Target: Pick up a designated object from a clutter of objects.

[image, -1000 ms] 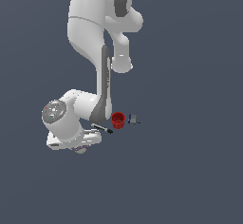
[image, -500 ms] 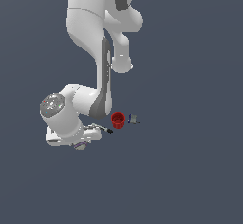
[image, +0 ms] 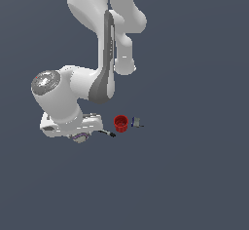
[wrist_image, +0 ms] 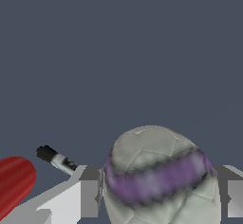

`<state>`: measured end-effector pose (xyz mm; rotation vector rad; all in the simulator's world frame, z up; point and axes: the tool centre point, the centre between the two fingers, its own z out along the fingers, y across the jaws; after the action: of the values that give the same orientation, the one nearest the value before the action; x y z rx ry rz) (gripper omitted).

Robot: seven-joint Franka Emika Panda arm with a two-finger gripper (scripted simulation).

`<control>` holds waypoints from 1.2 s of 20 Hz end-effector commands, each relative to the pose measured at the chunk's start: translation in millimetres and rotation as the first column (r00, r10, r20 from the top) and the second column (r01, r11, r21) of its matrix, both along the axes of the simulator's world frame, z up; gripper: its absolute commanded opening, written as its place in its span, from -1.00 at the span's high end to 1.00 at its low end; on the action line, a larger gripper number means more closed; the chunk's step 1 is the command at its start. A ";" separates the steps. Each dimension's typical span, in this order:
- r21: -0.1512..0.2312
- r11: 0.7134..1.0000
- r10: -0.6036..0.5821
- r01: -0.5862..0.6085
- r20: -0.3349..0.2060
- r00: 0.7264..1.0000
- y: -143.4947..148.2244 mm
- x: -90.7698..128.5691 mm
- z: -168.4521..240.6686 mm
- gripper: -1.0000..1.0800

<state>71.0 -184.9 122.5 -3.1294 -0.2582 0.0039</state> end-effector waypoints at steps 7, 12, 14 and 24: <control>-0.001 1.000 0.000 0.000 0.002 1.000 2.7 -31.1 84.7 1.00; -0.001 1.000 0.000 0.000 0.002 1.000 4.3 -50.9 139.5 1.00; -0.001 1.000 0.000 0.000 0.002 1.000 4.8 -58.4 160.7 1.00; -0.001 1.000 0.000 0.000 0.003 1.000 6.1 -85.7 243.4 1.00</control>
<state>-11.2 -179.0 355.3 -3.1307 -0.2575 -0.0003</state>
